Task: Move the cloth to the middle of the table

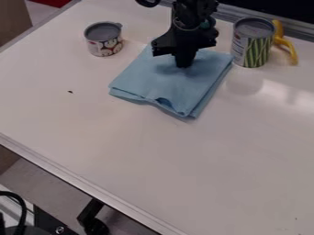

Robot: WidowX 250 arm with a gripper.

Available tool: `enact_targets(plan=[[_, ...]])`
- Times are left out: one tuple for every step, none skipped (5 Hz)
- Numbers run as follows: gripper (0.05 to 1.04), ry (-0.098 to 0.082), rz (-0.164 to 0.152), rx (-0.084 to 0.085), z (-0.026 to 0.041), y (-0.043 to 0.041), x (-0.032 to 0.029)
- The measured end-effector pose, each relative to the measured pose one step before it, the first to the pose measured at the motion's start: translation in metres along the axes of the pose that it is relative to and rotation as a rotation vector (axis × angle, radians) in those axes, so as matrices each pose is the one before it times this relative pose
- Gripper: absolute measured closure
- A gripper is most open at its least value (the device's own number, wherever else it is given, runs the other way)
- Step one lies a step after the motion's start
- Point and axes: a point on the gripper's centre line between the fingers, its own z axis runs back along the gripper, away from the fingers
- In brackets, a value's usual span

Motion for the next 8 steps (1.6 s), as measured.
enact_targets(plan=[[1.031, 0.0401, -0.0749, 0.0543, 0.00456, 0.00572, -0.00150], [1.031, -0.0063, -0.0391, 0.0561, 0.01138, 0.00220, -0.00155], [1.031, -0.1364, -0.0088, 0.0245, 0.03152, -0.00475, 0.01417], [1.031, -0.0192, 0.0116, 0.0068, 0.01047, 0.00245, 0.00428], [1.031, 0.0502, -0.0144, -0.0322, 0.01218, 0.00178, 0.00247], [1.013, 0.1071, -0.0562, -0.0483, 0.00999, 0.00262, -0.00505], [0.872, 0.1271, -0.1293, -0.0664, 0.00029, -0.00496, -0.01815], [0.632, 0.0409, -0.1132, -0.0296, 0.00141, -0.00602, -0.01594]])
